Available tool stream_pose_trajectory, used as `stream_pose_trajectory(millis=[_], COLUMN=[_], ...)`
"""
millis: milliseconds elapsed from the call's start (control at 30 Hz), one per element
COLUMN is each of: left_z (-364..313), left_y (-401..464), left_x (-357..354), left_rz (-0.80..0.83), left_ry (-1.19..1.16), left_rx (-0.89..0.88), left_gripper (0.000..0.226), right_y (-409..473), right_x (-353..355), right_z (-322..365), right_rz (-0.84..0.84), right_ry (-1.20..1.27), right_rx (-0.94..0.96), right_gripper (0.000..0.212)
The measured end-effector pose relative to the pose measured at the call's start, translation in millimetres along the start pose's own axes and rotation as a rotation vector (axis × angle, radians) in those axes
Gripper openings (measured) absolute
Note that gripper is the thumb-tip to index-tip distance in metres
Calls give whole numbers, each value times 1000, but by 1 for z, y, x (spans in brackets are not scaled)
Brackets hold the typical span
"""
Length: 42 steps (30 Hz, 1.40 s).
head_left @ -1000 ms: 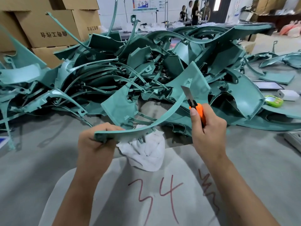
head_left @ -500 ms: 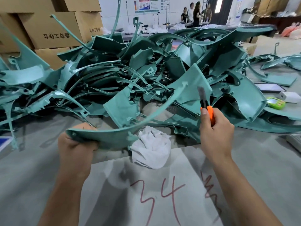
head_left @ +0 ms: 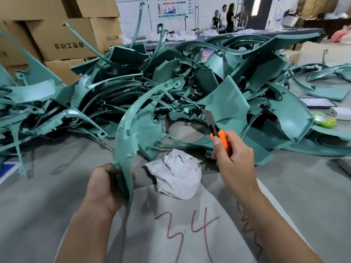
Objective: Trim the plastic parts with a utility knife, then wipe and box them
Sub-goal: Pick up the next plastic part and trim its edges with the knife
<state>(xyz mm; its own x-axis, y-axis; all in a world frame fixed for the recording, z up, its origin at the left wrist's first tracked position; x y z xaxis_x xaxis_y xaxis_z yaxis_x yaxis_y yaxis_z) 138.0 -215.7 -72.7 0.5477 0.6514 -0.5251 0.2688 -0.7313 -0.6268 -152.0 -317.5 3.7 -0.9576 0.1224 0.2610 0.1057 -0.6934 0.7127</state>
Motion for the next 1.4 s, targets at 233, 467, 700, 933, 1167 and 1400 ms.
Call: stream_pose_trajectory(millis=[233, 467, 700, 933, 1167, 1400], left_z=[17, 18, 33, 40, 44, 52], left_y=[9, 12, 6, -3, -9, -12], left_x=[-13, -10, -21, -29, -32, -35], left_rz=[78, 44, 156, 186, 160, 210], left_ry=[252, 363, 284, 288, 202, 298], left_rx=[50, 43, 204, 247, 309, 350], left_gripper=[28, 34, 24, 32, 35, 33], right_y=[-2, -3, -2, -1, -4, -2], right_x=[-2, 19, 24, 20, -16, -6], right_z=[16, 6, 4, 8, 12, 16], right_rz=[-21, -193, -209, -190, 133, -18], right_ry=[-51, -193, -236, -246, -302, -168], right_rx=[111, 46, 63, 110, 209, 166], right_gripper=[20, 24, 12, 19, 10, 14])
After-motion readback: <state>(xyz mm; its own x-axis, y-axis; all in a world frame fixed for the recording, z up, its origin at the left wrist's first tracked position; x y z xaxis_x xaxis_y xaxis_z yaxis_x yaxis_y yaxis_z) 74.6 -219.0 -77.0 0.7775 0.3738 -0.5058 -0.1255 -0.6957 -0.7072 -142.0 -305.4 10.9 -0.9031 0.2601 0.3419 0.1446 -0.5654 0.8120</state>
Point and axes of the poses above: each hand's wrist, its own y-axis towards the middle knuckle, its own x-axis out of the back of the hand, z = x × y, the point moved 9 cm from there along y, towards the middle knuckle, and after that the axes turned 13 degrees about x, right-handed, at the moved point
